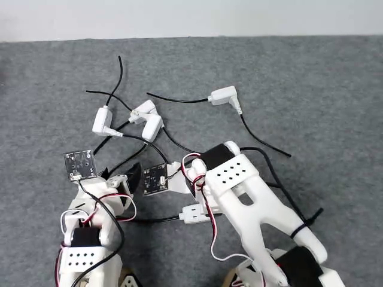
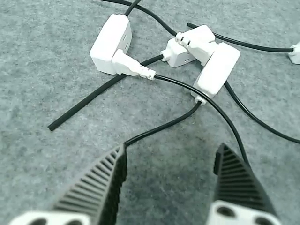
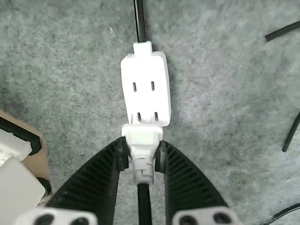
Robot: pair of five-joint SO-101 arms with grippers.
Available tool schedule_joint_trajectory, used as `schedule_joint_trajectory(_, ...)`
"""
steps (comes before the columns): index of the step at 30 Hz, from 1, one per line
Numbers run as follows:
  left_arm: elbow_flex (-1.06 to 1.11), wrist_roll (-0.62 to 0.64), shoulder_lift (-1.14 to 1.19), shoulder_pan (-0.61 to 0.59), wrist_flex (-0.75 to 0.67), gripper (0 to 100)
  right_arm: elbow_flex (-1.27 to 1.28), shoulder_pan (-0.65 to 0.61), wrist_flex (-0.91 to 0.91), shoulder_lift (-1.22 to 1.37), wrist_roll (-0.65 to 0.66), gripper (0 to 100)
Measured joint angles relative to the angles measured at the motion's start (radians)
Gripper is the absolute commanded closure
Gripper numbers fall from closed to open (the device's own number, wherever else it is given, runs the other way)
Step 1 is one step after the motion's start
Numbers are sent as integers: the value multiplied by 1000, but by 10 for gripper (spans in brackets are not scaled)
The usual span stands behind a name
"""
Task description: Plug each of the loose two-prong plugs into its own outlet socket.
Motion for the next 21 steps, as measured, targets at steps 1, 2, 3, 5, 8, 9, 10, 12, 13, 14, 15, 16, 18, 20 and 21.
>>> schedule_joint_trajectory(1, 0, 0, 0, 0, 0, 717, 0, 0, 0, 0, 3, 989)
schedule_joint_trajectory(2, 0, 0, 0, 0, 0, 717, 0, 0, 0, 0, 5, 989)
schedule_joint_trajectory(3, 0, 0, 0, 0, 0, 717, 6, 0, 0, 0, 6, 989)
schedule_joint_trajectory(5, 0, 0, 0, 0, 0, 717, 31, 0, -21, 0, 8, 989)
schedule_joint_trajectory(8, 0, 0, 0, 0, 0, 717, 60, 0, -51, -2, 8, 989)
schedule_joint_trajectory(9, 0, 0, 0, 0, 0, 717, 66, 3, -61, -3, 8, 989)
schedule_joint_trajectory(10, 0, 0, 0, 0, 0, 717, 72, 3, -72, -9, 8, 989)
schedule_joint_trajectory(12, 0, 0, 0, 0, 0, 717, 86, 5, -91, -15, 8, 989)
schedule_joint_trajectory(13, 0, 0, 0, 0, 0, 717, 94, 5, -100, -12, 8, 989)
schedule_joint_trajectory(14, 0, 0, 0, 0, 0, 717, 98, 5, -107, 5, 8, 989)
schedule_joint_trajectory(15, 0, 0, 0, 0, 0, 717, 107, 5, -112, 8, 8, 989)
schedule_joint_trajectory(16, 0, 0, 0, 0, 0, 717, 114, 5, -115, 8, 8, 989)
schedule_joint_trajectory(18, 0, 0, 0, 0, 0, 717, 114, 2, -118, 8, 8, 989)
schedule_joint_trajectory(20, 0, 0, 0, 0, 0, 717, 114, 3, -118, 8, 8, 989)
schedule_joint_trajectory(21, 0, 0, 0, 0, 0, 717, 114, 3, -117, 8, 8, 989)
